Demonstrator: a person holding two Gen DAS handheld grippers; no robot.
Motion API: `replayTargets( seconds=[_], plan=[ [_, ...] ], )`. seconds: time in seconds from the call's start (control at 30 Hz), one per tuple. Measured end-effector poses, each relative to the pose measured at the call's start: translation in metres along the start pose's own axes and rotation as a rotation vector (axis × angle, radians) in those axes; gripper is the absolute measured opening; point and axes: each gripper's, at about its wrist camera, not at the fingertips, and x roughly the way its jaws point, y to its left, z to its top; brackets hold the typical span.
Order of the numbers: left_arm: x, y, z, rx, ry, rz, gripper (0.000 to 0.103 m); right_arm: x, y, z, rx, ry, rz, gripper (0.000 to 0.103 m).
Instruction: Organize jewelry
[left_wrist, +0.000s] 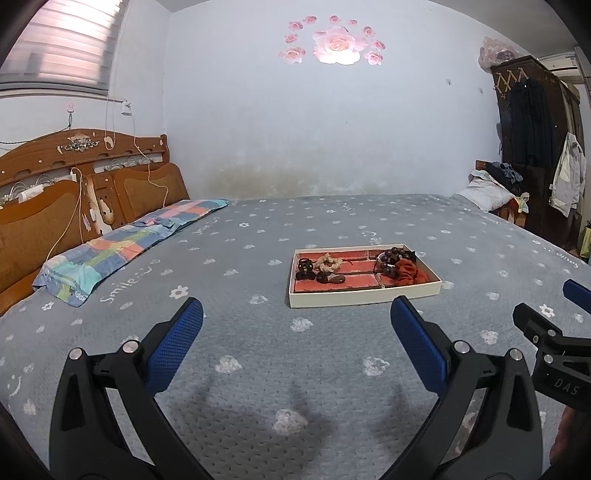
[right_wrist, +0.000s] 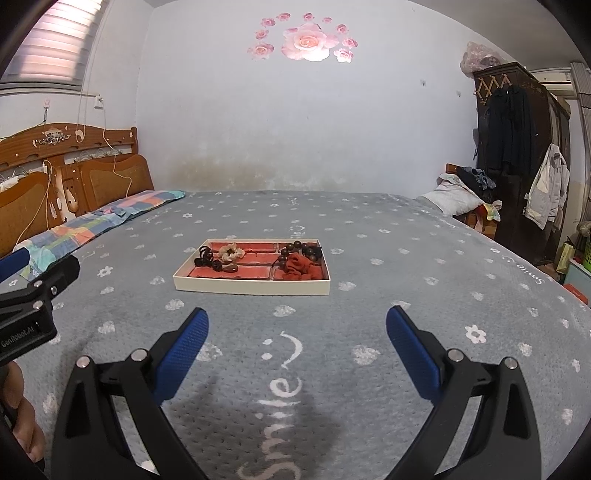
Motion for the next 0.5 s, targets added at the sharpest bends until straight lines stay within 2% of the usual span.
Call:
replayTargets(
  seconds=[0.5],
  plan=[
    [-0.0017, 0.0005, 0.003, 0.003, 0.0, -0.02, 0.098, 0.0, 0.0004, -0.0016, 0.003, 0.003, 0.0, 0.095]
  ],
)
